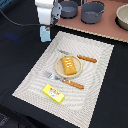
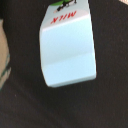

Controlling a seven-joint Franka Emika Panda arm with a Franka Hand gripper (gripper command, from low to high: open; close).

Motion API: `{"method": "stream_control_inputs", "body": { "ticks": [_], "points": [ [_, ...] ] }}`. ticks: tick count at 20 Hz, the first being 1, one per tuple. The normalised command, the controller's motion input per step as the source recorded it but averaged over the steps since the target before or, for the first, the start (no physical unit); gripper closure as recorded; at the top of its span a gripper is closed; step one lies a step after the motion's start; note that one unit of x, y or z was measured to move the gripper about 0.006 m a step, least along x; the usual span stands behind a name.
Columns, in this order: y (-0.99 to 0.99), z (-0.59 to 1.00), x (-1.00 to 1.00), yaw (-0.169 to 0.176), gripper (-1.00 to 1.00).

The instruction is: Place the bread, butter, and milk from the table onto the serving area.

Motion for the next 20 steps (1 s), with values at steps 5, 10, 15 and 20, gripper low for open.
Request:
{"method": "stream_control_inputs", "body": {
  "ticks": [5,10,15,20],
  "points": [
    [0.02,-0.34,-0.45,0.096,-1.0],
    [0.03,-0.25,-0.44,0.092,-1.0],
    [0.0,-0.32,-0.44,0.092,-1.0],
    [0.0,-0.32,-0.44,0.083,-1.0]
  ]
}}
